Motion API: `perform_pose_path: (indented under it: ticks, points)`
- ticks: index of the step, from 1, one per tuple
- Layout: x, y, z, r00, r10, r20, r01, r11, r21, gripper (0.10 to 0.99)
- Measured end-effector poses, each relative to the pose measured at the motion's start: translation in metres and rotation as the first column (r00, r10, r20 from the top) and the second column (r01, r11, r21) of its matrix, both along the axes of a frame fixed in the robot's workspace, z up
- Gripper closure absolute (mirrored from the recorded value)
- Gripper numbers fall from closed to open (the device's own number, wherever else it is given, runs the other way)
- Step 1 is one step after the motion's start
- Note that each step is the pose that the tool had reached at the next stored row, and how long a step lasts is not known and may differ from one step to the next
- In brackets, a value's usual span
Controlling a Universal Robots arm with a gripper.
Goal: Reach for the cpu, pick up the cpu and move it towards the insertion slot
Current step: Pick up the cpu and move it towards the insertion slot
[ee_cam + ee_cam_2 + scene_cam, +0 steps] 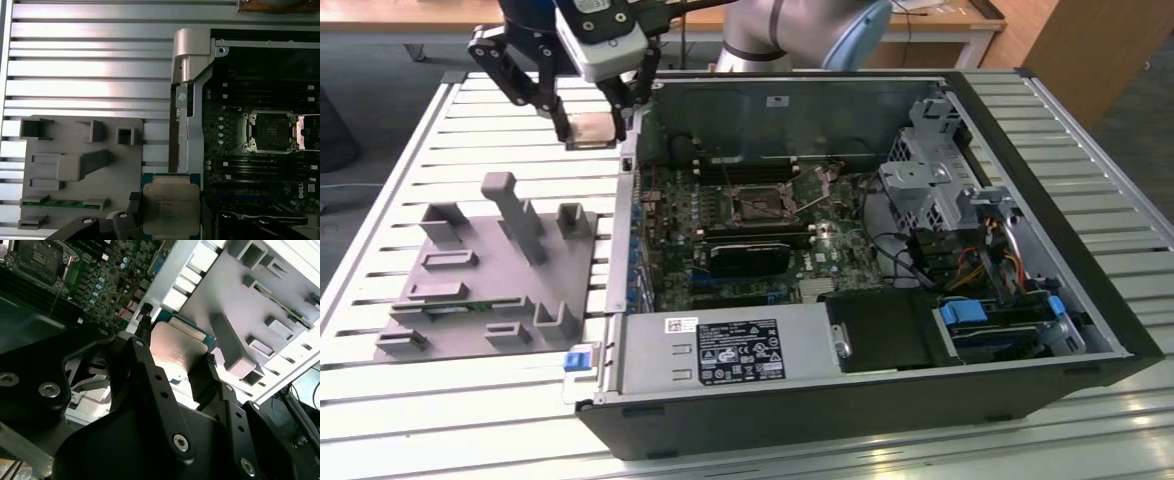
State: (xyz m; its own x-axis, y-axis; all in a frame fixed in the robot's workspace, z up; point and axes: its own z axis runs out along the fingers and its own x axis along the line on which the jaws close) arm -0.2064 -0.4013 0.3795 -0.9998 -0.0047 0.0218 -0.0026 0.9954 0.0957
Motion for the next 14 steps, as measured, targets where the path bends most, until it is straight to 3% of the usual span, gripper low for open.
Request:
perform_pose_path:
  ticks: [6,14]
  points:
    - [0.0145,0.0000,0.0000,1.0000,0.000,0.0001,0.000,1.0000,0.000,0.541]
    - [0.0427,0.0000,0.0000,1.0000,0.000,0.0000,0.000,1.0000,0.000,0.541]
